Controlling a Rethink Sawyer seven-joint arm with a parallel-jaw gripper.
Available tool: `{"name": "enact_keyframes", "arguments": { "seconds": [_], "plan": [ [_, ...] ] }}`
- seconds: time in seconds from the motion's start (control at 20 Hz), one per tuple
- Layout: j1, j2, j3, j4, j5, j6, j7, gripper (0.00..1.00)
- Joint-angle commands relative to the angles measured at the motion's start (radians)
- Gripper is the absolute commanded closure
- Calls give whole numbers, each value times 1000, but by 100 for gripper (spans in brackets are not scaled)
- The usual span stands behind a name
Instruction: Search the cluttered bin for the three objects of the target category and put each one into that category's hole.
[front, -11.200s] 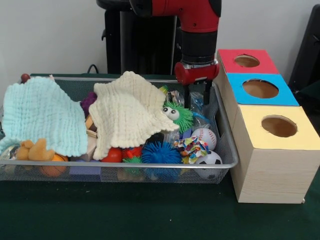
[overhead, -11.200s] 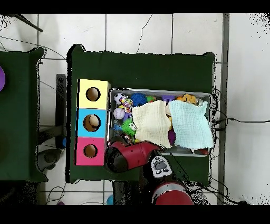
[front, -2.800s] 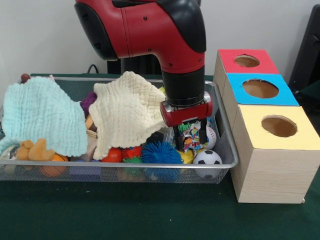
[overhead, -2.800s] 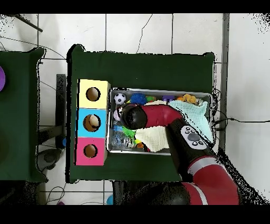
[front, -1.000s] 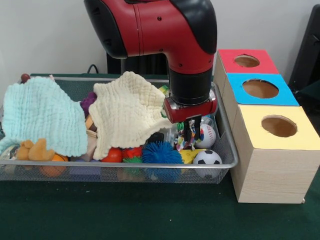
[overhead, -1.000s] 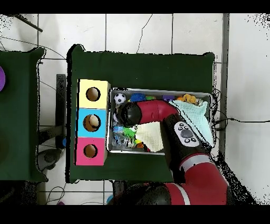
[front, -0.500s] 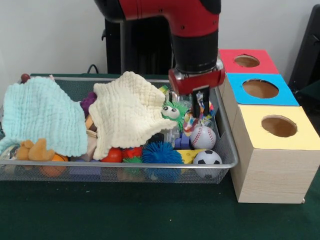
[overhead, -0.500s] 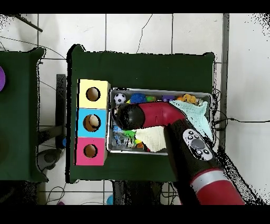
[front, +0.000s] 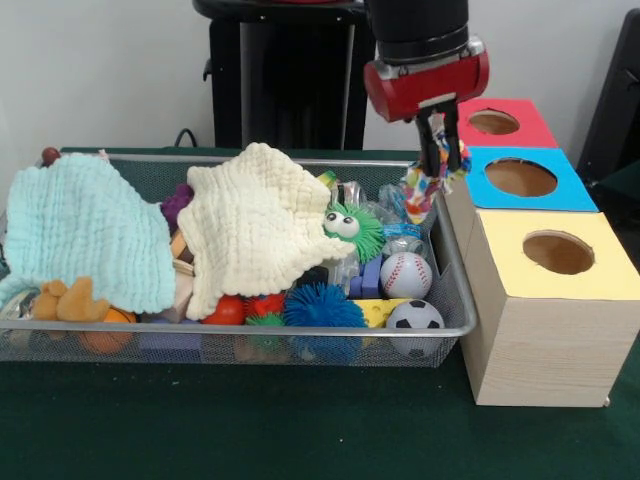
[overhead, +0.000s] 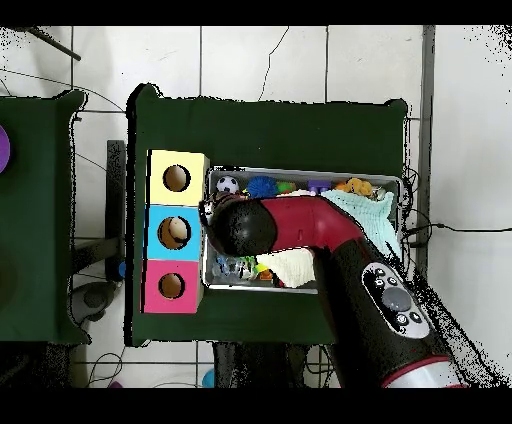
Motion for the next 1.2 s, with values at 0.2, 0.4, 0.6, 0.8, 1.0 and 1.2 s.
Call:
{"name": "enact_keyframes", "arguments": {
  "seconds": [0.2, 0.4, 0.6, 0.8, 1.0, 1.2],
  "plan": [
    [-13, -49, 154, 153, 21, -326, 170, 100],
    [0, -20, 146, 143, 9, -378, 165, 100],
    [20, 31, 125, 119, 21, -330, 127, 100],
    [40, 85, 103, 94, 17, -301, 105, 100],
    [73, 124, 65, 63, 9, -278, 93, 100],
    [97, 166, 32, 45, 0, -278, 91, 100]
  ]
}}
